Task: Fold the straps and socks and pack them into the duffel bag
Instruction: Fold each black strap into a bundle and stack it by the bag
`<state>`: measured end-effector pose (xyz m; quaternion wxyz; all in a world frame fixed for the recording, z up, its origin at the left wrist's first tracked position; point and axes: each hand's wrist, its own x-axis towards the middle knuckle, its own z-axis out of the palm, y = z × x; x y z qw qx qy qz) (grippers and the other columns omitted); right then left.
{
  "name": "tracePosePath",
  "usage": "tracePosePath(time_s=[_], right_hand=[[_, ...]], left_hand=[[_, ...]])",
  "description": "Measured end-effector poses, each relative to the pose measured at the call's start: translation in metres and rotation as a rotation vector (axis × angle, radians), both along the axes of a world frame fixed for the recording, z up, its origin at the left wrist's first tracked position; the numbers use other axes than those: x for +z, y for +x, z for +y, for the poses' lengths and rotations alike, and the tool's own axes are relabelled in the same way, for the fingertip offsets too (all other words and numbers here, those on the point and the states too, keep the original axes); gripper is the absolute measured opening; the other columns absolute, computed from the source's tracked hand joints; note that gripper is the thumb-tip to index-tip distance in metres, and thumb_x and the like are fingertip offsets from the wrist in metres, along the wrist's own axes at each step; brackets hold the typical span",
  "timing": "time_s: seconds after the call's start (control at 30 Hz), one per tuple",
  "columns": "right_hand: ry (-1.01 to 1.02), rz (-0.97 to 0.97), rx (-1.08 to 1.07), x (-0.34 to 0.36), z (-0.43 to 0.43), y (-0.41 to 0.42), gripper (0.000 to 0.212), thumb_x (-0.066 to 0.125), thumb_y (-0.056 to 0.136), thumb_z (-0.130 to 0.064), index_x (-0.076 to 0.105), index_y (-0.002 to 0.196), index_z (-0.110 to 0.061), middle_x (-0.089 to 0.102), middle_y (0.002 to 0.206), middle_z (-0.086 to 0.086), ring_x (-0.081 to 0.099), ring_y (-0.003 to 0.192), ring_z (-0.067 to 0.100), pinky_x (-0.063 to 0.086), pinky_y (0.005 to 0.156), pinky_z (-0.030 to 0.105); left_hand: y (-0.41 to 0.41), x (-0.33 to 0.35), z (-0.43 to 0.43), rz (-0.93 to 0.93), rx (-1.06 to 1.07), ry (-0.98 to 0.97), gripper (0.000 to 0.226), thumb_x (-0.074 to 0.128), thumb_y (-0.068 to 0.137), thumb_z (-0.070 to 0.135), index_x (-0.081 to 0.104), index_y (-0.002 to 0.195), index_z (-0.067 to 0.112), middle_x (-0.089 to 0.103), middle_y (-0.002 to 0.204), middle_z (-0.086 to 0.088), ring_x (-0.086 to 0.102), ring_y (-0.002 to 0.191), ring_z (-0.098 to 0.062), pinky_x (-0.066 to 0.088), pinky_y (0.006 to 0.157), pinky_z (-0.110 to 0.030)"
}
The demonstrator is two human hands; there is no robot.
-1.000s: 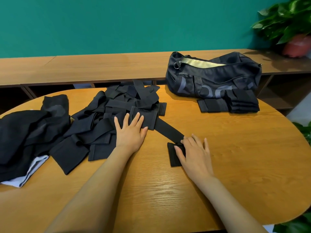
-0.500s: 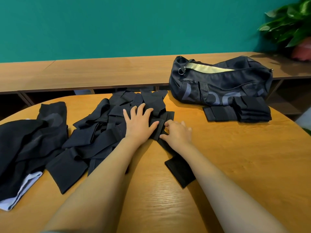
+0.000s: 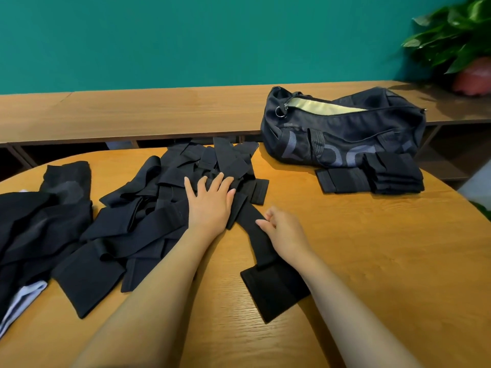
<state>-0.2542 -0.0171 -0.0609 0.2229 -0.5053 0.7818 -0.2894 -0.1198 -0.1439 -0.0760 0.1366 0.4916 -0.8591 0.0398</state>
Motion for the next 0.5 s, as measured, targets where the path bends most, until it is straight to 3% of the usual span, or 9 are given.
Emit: tracePosePath(time_s=[0.13,0.3,0.43,0.5], right_hand=[[-0.050,-0.012,0.076,0.006,-0.001,0.005,0.032,0.056,0.098,-0.030,0.057,0.077,-0.006,0.059,0.073,0.008,0.057,0.075,0.030,0.040,0.065,0.038],[-0.165,-0.129,0.131,0.004,0.025,-0.003,0.027,0.050,0.100,-0.029,0.051,0.073,-0.034,0.055,0.079,-0.010,0.051,0.082,0.010,0.038,0.072,0.030],[-0.147,-0.256,0.105,-0.002,0.052,-0.005,0.022,0.051,0.100,-0.030,0.055,0.078,-0.029,0.054,0.088,-0.003,0.051,0.081,0.004,0.039,0.067,0.015],[-0.147,-0.298,0.125,-0.001,0.057,-0.002,0.021,0.052,0.099,-0.027,0.057,0.079,-0.025,0.053,0.089,-0.002,0.051,0.082,0.005,0.039,0.069,0.016]], left_hand=[[0.002,-0.001,0.001,-0.001,0.010,-0.021,0.047,0.023,0.103,0.044,0.043,0.143,0.030,0.045,0.149,0.005,0.037,0.137,-0.031,-0.001,0.114,-0.060],[0.003,0.001,0.003,0.012,0.044,0.010,0.047,0.021,0.103,0.042,0.039,0.145,0.030,0.045,0.148,0.007,0.035,0.138,-0.028,-0.001,0.116,-0.059],[0.001,0.002,0.004,0.053,0.068,0.036,0.044,0.024,0.105,0.038,0.038,0.145,0.029,0.051,0.143,0.007,0.037,0.137,-0.025,0.000,0.116,-0.057],[0.000,0.005,0.005,0.103,0.070,0.052,0.041,0.027,0.105,0.035,0.040,0.143,0.029,0.058,0.134,0.006,0.038,0.135,-0.025,0.001,0.117,-0.056]])
